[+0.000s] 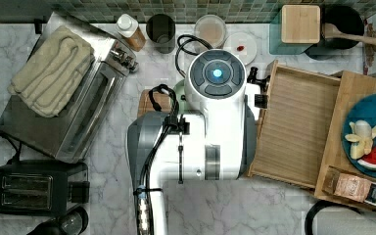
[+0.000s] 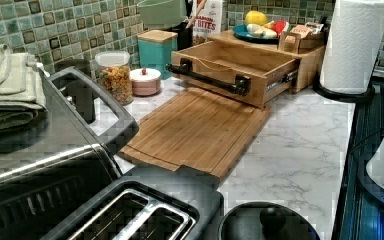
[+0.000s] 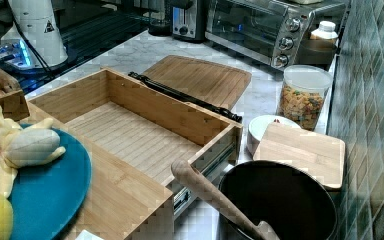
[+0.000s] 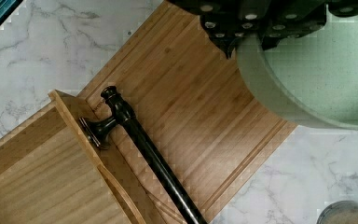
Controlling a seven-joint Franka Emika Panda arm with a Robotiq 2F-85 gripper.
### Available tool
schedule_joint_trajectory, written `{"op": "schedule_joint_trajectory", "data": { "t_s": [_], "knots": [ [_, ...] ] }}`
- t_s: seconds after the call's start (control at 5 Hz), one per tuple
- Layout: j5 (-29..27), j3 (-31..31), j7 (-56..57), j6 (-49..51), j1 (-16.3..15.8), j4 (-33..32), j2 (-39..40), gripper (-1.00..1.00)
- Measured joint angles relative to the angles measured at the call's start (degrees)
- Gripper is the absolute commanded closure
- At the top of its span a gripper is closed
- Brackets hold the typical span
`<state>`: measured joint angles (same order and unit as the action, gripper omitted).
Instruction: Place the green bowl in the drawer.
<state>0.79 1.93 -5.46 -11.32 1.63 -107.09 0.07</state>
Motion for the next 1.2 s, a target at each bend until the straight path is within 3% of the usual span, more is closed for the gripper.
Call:
{"op": "schedule_joint_trajectory", "data": {
  "t_s": [0.8, 1.2],
  "knots": [
    [0.74, -0.25, -1.36, -6.18, 0.28, -2.18, 0.62, 1.00],
    [0.74, -1.16, -2.13, -6.90, 2.11, -3.58, 1.03, 1.00]
  ]
}}
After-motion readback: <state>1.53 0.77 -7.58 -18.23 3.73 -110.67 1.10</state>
